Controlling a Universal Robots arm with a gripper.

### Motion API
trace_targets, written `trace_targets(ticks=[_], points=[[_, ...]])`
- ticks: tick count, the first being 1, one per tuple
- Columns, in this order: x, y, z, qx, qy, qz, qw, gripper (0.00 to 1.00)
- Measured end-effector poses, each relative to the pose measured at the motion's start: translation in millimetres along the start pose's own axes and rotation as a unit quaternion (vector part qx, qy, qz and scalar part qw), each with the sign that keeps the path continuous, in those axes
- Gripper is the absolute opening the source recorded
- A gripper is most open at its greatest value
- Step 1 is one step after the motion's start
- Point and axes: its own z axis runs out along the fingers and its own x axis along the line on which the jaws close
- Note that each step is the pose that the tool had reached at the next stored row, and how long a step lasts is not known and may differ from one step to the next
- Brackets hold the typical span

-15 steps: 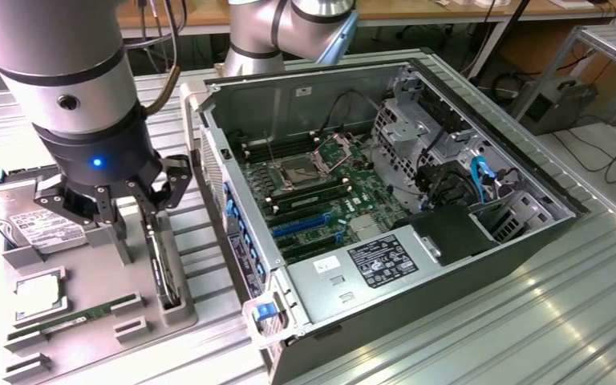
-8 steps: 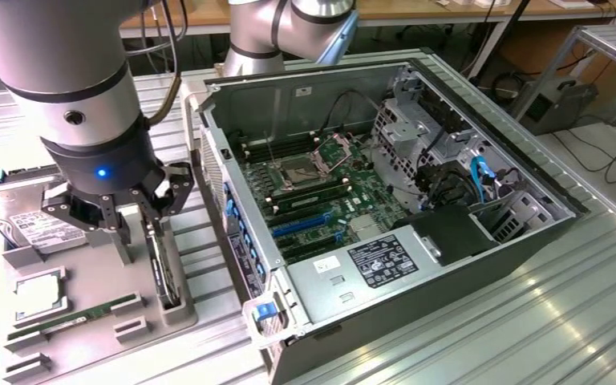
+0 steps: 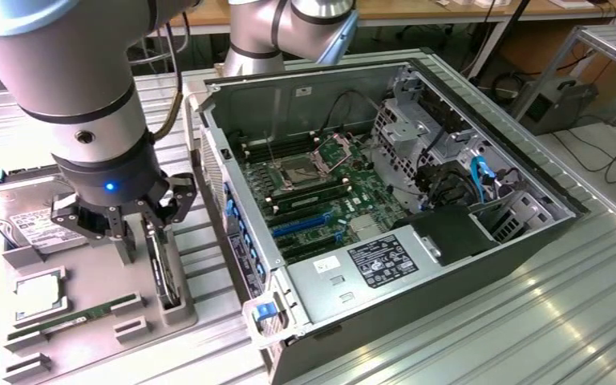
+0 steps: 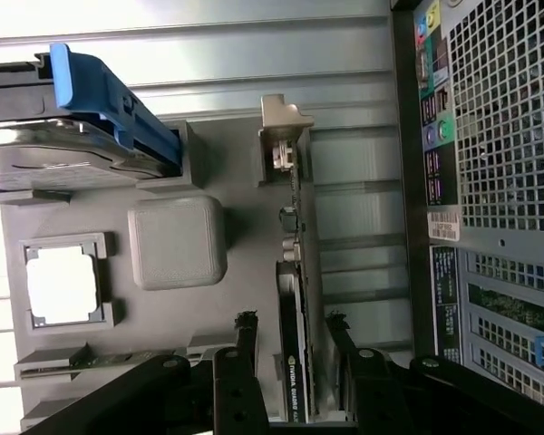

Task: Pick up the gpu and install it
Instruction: 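Pick up the gpu and move the gpu toward the slot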

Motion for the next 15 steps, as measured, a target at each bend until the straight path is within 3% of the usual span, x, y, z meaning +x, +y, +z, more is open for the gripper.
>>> trace_targets(ticks=[15], points=[[-1.4, -1.1, 31.1, 0.0, -0.0001, 0.0, 1.0, 0.42]])
